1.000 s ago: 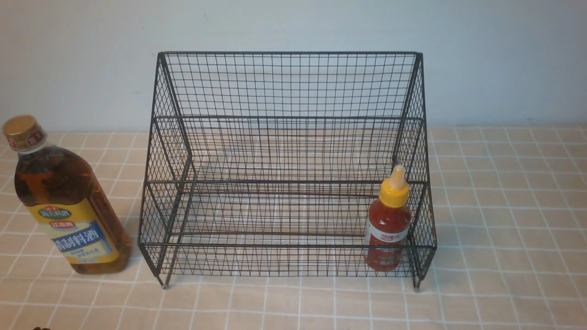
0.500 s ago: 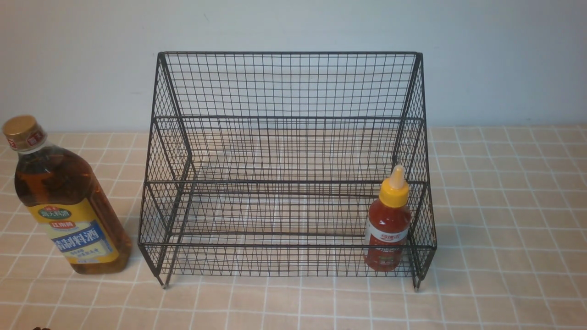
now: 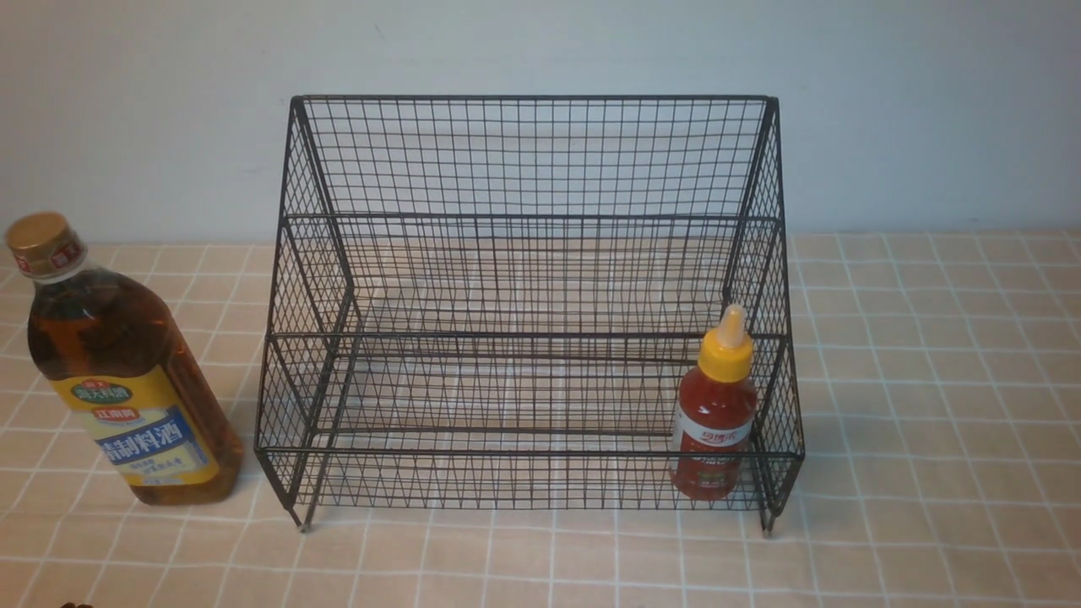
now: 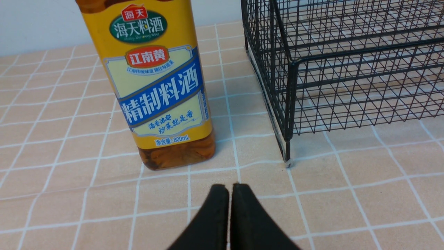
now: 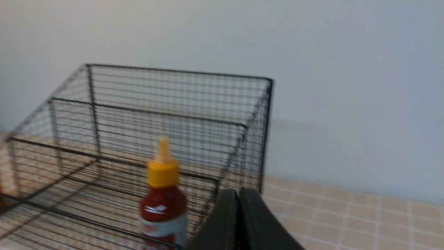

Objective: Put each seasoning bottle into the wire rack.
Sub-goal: Use the left arm to grab the condiment bottle closest to it

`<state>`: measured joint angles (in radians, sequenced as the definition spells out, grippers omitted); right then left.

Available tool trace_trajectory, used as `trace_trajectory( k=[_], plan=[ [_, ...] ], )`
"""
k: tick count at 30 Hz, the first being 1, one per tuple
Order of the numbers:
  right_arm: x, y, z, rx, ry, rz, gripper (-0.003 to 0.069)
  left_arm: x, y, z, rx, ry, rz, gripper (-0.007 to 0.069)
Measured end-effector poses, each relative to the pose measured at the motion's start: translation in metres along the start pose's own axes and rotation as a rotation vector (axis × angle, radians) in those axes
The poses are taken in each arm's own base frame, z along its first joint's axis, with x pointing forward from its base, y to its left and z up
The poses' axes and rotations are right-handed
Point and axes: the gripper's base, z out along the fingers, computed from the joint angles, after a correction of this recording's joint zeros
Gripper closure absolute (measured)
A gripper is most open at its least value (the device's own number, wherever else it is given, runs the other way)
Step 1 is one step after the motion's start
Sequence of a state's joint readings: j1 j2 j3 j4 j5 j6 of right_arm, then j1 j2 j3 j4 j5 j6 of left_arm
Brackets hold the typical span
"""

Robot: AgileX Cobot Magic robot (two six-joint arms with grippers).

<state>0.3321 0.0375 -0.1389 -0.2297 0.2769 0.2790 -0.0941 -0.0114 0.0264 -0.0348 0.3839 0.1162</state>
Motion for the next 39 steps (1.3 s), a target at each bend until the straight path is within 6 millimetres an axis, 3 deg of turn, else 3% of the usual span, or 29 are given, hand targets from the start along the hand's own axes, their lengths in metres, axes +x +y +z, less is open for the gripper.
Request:
trace_trajectory(
  k=[4, 7, 39],
  plan=[
    [0.045, -0.011, 0.001, 0.175, 0.096, 0.008, 0.0672, 0.0, 0.0, 0.0, 0.0, 0.0, 0.0, 0.0631],
    [0.058, -0.015, 0.0, 0.244, 0.17, 0.036, 0.0672, 0.0, 0.0, 0.0, 0.0, 0.0, 0.0, 0.0631],
    [0.06, -0.016, -0.001, 0.269, 0.191, 0.058, 0.0673, 0.0, 0.0, 0.0, 0.0, 0.0, 0.0, 0.0631]
  ],
)
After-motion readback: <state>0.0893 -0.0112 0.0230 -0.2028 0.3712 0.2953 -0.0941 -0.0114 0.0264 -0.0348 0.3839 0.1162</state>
